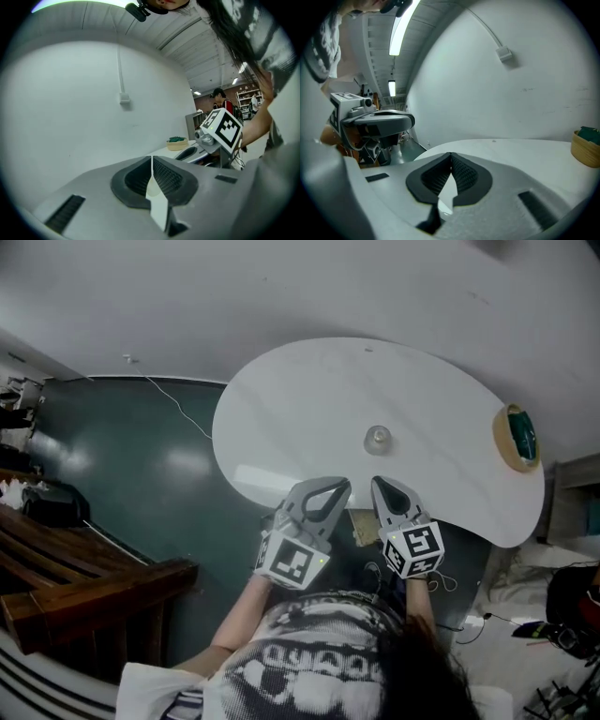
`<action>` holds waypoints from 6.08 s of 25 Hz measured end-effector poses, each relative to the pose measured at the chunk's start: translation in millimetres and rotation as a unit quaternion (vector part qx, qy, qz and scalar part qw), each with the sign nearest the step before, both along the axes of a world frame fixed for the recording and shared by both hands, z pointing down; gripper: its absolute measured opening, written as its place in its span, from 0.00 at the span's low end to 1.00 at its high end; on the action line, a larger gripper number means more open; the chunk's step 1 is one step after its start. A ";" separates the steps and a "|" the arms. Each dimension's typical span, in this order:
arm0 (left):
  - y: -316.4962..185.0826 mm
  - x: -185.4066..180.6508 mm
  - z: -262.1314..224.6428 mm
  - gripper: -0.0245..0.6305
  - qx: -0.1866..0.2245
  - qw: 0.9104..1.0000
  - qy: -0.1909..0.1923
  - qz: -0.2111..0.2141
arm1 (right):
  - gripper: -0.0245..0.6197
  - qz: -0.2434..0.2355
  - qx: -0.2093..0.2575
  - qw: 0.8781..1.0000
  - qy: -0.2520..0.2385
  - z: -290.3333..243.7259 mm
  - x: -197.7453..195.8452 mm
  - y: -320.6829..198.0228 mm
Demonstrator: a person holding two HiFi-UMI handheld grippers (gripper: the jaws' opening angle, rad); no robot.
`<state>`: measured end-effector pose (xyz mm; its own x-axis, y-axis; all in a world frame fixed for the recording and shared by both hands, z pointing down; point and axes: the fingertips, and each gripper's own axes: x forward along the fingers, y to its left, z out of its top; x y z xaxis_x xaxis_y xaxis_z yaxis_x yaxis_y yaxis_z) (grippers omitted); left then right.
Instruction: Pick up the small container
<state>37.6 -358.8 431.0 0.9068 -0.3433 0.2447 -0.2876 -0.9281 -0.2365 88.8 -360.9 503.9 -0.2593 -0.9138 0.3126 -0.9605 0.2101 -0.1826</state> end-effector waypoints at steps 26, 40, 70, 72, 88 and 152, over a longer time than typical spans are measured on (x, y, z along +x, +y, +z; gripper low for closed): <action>-43.8 2.6 31.3 0.05 -0.038 0.995 0.016 0.096 | 0.37 0.104 -0.073 0.987 0.098 81.9 44.7 -68.2; -46.0 8.8 35.1 0.06 -0.046 0.998 -0.010 0.044 | 0.59 0.036 -0.122 0.988 0.087 147.1 67.5 -90.2; -61.1 -28.2 37.0 0.06 -0.029 0.990 -0.068 -0.124 | 0.55 -0.062 -0.153 0.981 0.101 191.0 59.1 -111.7; -60.5 -29.0 36.1 0.05 -0.026 0.990 -0.068 -0.122 | 0.55 -0.062 -0.148 0.982 0.100 184.7 58.8 -108.6; -48.2 -8.7 45.3 0.05 -0.019 0.996 -0.061 -0.068 | 0.55 -0.040 -0.093 0.990 0.096 96.8 65.8 -66.6; 6.8 23.1 48.1 0.05 0.007 0.992 -0.020 0.124 | 0.55 0.121 -0.041 0.990 0.052 20.4 19.2 75.9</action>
<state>60.7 -352.0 479.1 0.9536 -0.1152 0.2782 -0.0421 -0.9658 -0.2559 108.0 -285.0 524.3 0.0017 -0.9159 0.4015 -0.9954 -0.0402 -0.0875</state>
